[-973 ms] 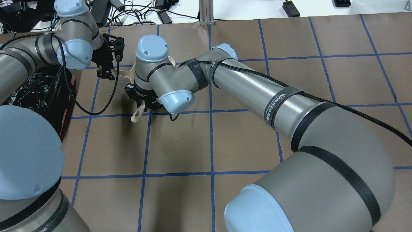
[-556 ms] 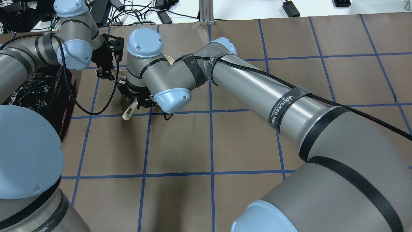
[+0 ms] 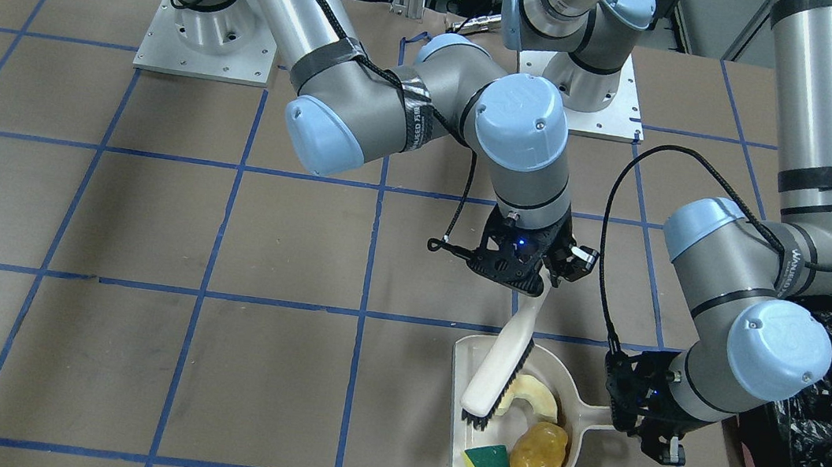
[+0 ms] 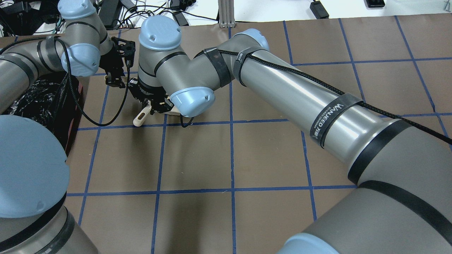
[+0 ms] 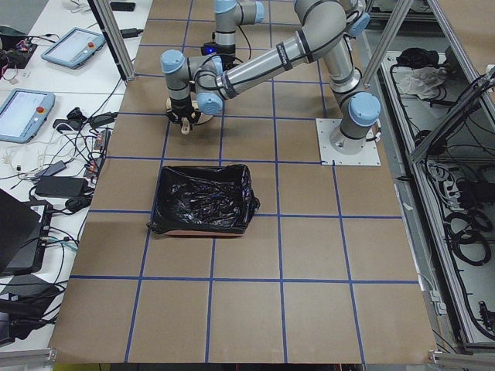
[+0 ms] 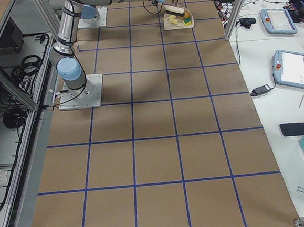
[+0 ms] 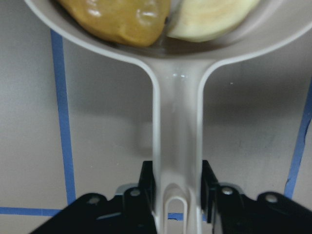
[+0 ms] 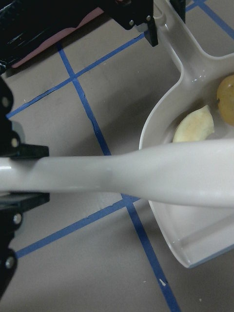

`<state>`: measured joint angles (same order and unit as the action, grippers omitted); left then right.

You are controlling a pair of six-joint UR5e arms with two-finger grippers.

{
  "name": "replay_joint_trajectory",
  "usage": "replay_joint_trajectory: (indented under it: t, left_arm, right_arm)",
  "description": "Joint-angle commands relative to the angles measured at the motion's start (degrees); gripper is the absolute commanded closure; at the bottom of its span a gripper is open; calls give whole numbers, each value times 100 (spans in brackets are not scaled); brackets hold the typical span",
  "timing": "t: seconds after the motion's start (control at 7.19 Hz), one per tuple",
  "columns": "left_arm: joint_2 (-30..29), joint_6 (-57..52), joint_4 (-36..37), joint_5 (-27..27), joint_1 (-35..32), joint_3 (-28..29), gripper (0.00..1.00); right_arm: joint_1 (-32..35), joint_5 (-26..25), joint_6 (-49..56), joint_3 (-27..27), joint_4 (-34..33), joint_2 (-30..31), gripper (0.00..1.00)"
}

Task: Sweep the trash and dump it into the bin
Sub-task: 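Push the brush further into the dustpan to settle the items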

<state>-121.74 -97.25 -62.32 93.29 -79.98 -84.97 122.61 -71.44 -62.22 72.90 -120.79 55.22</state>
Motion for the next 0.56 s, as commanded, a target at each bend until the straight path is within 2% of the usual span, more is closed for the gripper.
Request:
replay_joint_trajectory:
  t: [0.0, 0.14, 0.28, 0.42]
  left_arm:
    - [18, 5, -9, -354, 113, 7, 77]
    - [44, -22, -52, -564, 262, 7, 77]
    - [106, -91, -105, -584, 429, 7, 77]
    - [193, -118, -184, -584, 518, 15, 77]
  right_arm:
    - [-437, -159, 591, 57, 779, 285, 100]
    - [-753, -195, 1388, 84, 1550, 531, 100]
    - [-1052, -221, 1831, 154, 1976, 751, 100]
    - [-1368, -622, 2419, 329, 2215, 962, 100]
